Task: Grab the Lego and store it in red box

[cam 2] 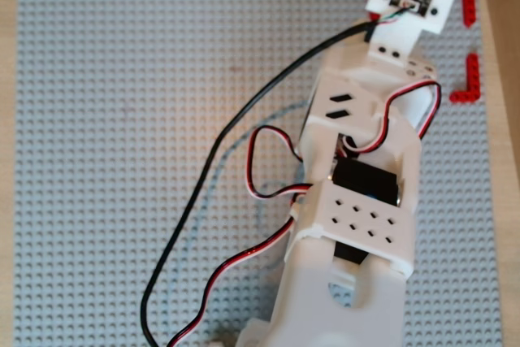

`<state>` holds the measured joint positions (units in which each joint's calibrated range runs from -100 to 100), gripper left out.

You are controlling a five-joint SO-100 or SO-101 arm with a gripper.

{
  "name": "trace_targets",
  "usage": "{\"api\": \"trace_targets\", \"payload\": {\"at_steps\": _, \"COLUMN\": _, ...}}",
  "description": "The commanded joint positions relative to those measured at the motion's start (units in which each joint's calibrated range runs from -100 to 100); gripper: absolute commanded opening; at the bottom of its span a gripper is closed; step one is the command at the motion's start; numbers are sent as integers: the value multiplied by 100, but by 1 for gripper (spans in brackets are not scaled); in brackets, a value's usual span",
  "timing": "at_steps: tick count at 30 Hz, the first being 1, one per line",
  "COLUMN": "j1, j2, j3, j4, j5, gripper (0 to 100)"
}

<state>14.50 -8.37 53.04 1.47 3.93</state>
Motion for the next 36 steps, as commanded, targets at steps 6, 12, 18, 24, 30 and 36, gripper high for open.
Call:
{"api": "trace_targets", "payload": {"at_steps": 6, "j1": 451, "j2": 472, "j3": -886, "j4": -103, "j5": -13, "gripper": 2}}
{"api": "trace_targets", "payload": {"at_steps": 12, "j1": 548, "j2": 659, "j3": -1068, "j4": -103, "j5": -13, "gripper": 2}}
{"api": "trace_targets", "payload": {"at_steps": 18, "j1": 496, "j2": 617, "j3": -1022, "j4": -42, "j5": 24, "gripper": 14}}
{"api": "trace_targets", "payload": {"at_steps": 24, "j1": 585, "j2": 583, "j3": -1022, "j4": -24, "j5": 24, "gripper": 15}}
{"api": "trace_targets", "payload": {"at_steps": 30, "j1": 585, "j2": -214, "j3": -1177, "j4": 994, "j5": -13, "gripper": 3}}
{"api": "trace_targets", "payload": {"at_steps": 36, "j1": 303, "j2": -2290, "j3": -1250, "j4": 2774, "j5": -18, "gripper": 2}}
